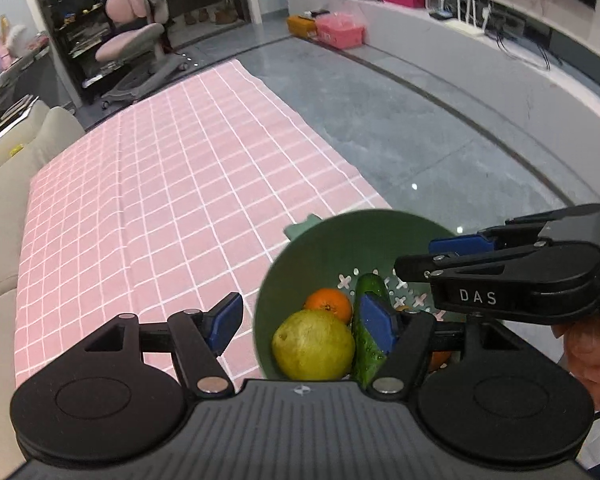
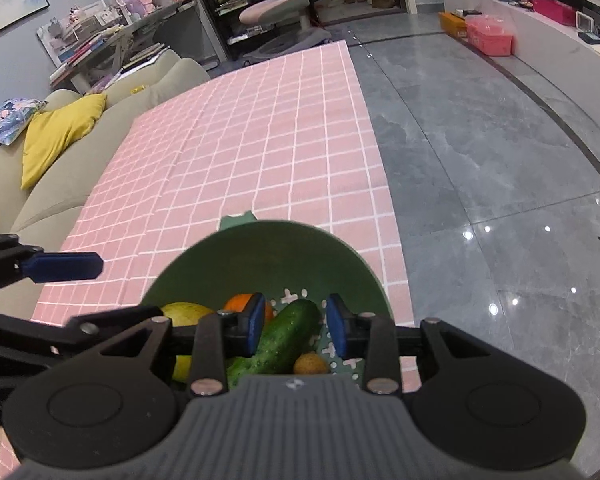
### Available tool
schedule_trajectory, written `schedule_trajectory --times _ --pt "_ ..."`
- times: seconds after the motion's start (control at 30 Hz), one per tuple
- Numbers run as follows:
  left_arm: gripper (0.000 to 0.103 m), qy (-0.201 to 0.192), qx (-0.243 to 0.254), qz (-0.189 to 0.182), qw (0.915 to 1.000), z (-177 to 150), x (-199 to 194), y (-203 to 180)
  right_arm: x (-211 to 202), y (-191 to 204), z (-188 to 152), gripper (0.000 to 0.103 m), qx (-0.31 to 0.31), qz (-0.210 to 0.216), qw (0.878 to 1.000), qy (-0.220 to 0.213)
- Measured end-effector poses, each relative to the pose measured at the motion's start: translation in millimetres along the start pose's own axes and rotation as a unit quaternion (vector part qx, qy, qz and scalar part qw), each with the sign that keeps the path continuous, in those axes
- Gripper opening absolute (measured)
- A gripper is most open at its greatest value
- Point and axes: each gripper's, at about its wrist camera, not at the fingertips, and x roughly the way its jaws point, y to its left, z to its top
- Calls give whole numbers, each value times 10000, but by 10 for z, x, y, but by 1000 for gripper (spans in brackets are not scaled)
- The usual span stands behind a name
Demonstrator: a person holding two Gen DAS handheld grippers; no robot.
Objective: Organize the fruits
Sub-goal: 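Open both tools to drop the pear and kiwi into the colander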
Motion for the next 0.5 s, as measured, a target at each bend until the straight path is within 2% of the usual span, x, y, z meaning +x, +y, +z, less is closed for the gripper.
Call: schedule_trajectory --times 0.2,0.37,0.5 --pt "79 -106 -379 113 9992 -193 -235 170 -216 83 18 32 -108 79 9998 -169" --pt "80 -58 -845 275 9960 -580 -422 418 -382 189 -16 32 -275 162 9991 -288" --pt "80 48 -1349 375 9901 -936 -578 635 -472 310 -82 32 -464 214 9982 -320"
